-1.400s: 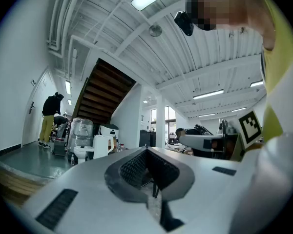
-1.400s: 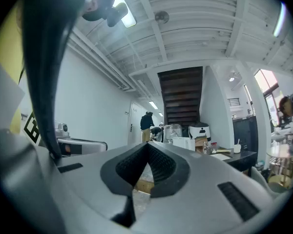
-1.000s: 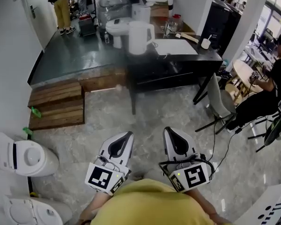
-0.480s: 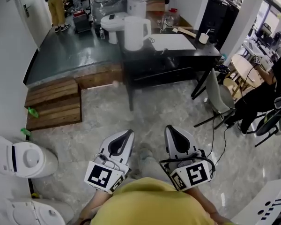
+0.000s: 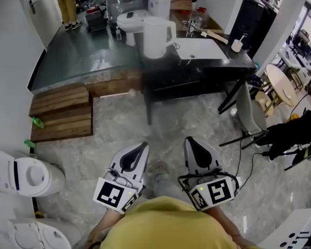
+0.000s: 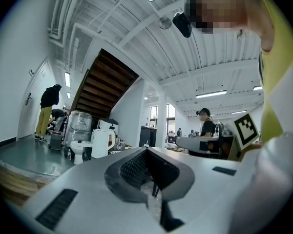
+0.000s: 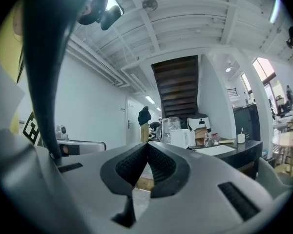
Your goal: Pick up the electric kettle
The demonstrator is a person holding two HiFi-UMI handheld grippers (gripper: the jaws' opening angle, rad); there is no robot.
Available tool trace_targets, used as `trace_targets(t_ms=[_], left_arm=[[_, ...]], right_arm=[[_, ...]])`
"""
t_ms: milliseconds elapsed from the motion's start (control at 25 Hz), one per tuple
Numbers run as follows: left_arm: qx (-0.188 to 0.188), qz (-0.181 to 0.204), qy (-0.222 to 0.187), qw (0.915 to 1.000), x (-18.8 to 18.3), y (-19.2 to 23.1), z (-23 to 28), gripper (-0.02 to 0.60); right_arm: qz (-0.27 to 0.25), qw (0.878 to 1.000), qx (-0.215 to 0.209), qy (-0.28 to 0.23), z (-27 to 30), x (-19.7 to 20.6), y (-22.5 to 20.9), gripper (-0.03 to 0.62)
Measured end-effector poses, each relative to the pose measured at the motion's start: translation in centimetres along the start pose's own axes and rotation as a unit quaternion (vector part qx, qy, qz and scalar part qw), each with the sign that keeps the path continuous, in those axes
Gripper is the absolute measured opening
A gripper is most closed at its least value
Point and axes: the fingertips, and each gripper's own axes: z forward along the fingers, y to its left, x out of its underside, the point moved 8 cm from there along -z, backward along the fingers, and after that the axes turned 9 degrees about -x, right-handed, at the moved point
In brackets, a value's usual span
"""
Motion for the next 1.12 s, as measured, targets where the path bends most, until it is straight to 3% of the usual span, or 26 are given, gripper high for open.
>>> trace_targets(t_ms=[280, 600, 1120], left_arm=[[0.004, 0.000, -0.009, 1.0000, -0.9, 3.3, 7.2, 0.009], [-0.021, -0.002, -0.004, 0.9998, -1.5, 5.8, 13.5, 0.009], [-0.053, 0.006, -0.006, 0.9986, -1.7, 6.9, 18.1, 0.009]], right_arm=[[0.007, 1.000, -0.009, 0.007, 6.1, -0.2, -5.8, 0.015], [0.015, 1.000, -0.027, 0.005, 11.3, -0.4, -11.6, 0.015], [0.021, 0.998, -0.051, -0.001, 14.7, 0.0, -16.5, 0.015]])
